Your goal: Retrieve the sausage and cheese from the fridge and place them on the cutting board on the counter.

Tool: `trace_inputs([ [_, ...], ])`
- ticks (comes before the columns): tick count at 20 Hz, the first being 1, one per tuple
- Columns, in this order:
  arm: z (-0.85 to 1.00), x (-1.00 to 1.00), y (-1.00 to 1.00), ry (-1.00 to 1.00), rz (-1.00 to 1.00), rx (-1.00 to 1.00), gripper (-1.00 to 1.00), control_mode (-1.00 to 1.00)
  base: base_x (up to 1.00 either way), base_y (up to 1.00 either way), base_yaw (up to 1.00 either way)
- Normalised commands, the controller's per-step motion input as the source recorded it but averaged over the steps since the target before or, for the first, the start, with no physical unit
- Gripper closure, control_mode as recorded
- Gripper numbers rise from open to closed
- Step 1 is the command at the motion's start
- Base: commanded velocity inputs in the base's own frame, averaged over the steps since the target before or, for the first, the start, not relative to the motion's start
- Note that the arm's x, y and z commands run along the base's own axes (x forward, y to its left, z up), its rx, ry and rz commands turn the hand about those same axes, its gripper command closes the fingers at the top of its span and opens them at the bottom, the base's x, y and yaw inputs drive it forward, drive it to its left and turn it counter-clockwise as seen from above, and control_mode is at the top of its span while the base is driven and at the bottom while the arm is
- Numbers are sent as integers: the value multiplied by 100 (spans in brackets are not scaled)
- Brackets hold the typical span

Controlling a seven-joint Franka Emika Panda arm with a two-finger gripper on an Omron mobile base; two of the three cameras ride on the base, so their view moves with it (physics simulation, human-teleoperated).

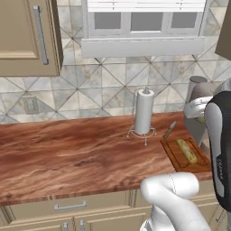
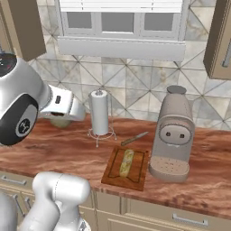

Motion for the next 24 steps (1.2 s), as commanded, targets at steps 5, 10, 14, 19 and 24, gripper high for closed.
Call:
trace_inputs([
  [5,-50,56,-9,27,0,-4,100,-100,0,0,0],
  [10,-52,74,-4,22,6,-12,100,-100,0,0,0],
  [14,-59,75,-35,18,19,-10,100,-100,0,0,0],
  [19,-54,68,-32,1,23,0,100,-100,0,0,0],
  [24,-59,70,-12,0,19,0,100,-100,0,0,0],
])
